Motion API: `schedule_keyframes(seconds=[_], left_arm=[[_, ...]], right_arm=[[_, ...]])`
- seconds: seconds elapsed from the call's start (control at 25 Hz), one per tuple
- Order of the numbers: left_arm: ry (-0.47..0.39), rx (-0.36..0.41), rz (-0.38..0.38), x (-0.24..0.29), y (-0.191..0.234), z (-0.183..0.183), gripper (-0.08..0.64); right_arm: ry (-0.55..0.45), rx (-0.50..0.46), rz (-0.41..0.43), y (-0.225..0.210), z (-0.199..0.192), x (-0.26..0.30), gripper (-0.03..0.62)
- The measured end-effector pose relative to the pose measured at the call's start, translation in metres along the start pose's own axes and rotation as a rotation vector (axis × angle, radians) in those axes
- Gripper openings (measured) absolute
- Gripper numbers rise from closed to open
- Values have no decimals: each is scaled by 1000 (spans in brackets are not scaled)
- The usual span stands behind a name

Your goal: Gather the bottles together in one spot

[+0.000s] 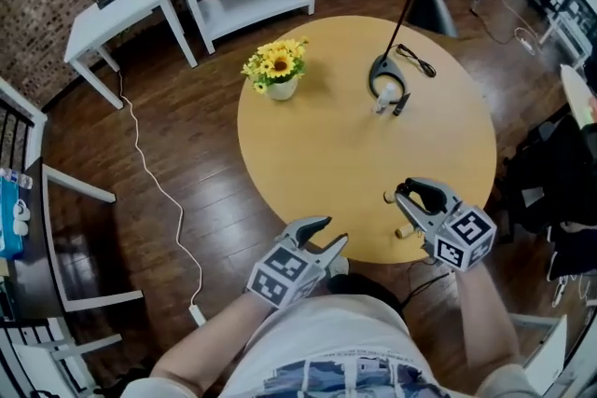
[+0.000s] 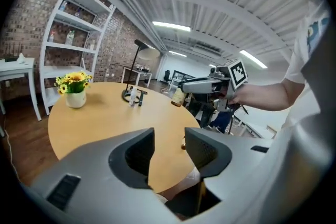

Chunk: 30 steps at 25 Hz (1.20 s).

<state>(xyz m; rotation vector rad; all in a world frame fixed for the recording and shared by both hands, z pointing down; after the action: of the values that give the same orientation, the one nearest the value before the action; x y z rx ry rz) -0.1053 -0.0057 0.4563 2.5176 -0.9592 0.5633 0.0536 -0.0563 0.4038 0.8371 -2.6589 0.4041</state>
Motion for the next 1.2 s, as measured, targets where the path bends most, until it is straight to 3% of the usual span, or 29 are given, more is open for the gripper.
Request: schedule_keyframes(seconds=[0.28, 0.64, 0.92, 1.2], left_arm=[[28, -111, 98, 34, 14, 19, 167], [110, -266, 226, 64, 30, 20, 167], [119, -327, 307, 78, 32, 17, 167], [144, -341, 317, 89, 30, 14, 167]], right_arm=[[75, -136, -31, -116, -12, 28, 124], [108, -155, -56, -248, -58, 83, 124], [144, -103, -79, -301, -106, 138, 124], [151, -124, -101, -318, -116, 156, 126]])
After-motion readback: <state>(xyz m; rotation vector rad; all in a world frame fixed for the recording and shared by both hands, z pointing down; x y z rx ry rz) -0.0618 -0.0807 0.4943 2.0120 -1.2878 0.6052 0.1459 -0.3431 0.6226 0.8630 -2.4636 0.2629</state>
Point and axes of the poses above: the fingertips, and each gripper's own axes: x forward along the fingers, y to its left, z out of its top, the point moved 3 cm from there along -x, backward along the fingers, and after that the axes turned 14 degrees about z, right-handed, at the moved point
